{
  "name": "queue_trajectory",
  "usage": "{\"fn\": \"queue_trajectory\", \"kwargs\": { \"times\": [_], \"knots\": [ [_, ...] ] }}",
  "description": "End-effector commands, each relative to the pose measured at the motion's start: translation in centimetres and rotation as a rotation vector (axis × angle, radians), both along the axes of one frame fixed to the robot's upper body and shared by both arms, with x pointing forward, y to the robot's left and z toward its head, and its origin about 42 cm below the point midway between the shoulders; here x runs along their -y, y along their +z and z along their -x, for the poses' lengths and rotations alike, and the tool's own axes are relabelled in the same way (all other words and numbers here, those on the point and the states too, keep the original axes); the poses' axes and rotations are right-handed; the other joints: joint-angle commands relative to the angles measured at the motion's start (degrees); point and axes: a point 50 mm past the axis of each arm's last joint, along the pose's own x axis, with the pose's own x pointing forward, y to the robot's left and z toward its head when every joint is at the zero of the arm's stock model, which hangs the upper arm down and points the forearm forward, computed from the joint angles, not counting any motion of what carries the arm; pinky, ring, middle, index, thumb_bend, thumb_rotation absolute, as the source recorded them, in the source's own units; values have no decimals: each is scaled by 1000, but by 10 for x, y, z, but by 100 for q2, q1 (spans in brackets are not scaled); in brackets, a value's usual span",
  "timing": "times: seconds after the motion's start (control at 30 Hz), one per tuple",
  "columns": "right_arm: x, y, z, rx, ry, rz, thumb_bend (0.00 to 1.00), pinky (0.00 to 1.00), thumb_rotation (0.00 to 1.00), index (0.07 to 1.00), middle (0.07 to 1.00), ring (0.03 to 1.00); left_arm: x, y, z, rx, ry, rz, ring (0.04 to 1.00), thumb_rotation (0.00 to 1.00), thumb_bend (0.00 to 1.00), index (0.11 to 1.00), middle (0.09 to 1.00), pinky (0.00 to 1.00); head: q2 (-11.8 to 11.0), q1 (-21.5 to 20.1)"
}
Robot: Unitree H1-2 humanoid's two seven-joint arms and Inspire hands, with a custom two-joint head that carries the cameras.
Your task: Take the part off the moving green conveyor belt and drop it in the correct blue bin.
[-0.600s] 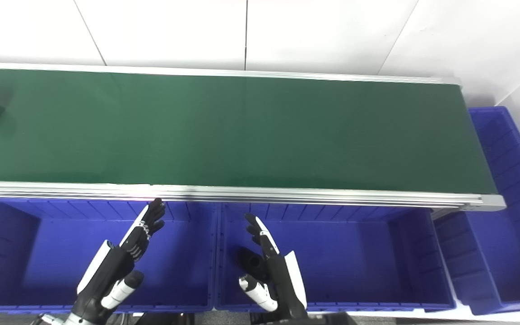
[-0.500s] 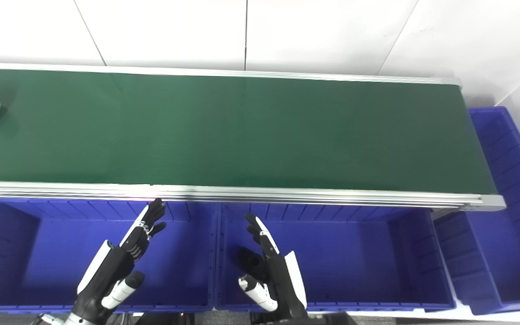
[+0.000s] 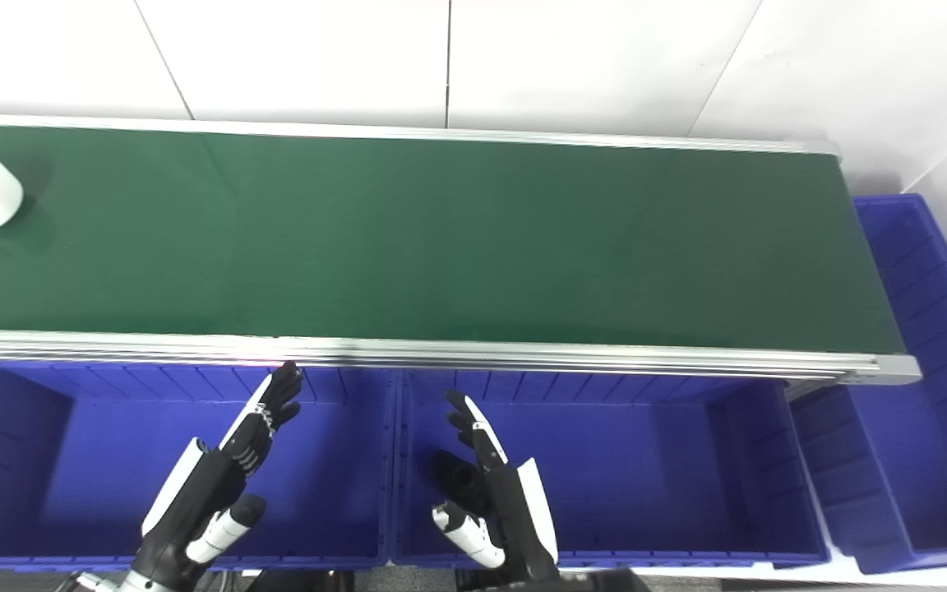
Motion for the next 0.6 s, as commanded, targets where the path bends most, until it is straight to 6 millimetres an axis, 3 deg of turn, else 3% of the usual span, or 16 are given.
{"fn": "queue_trajectory", "kwargs": {
  "times": [0.0,0.37,0.57],
  "knots": [
    [-18,9,1,39,1,-57,940,918,958,928,946,919,1,6,1,41,1,14,1000,877,826,1000,1000,981,-1,4],
    [-18,7,0,43,-1,-56,942,911,954,929,946,913,1,4,0,46,6,11,1000,884,852,1000,1000,935,-7,5],
    [-17,7,1,45,-3,-60,932,909,949,924,945,916,1,6,0,47,-3,16,1000,883,846,1000,1000,958,-9,26]
  ]
}}
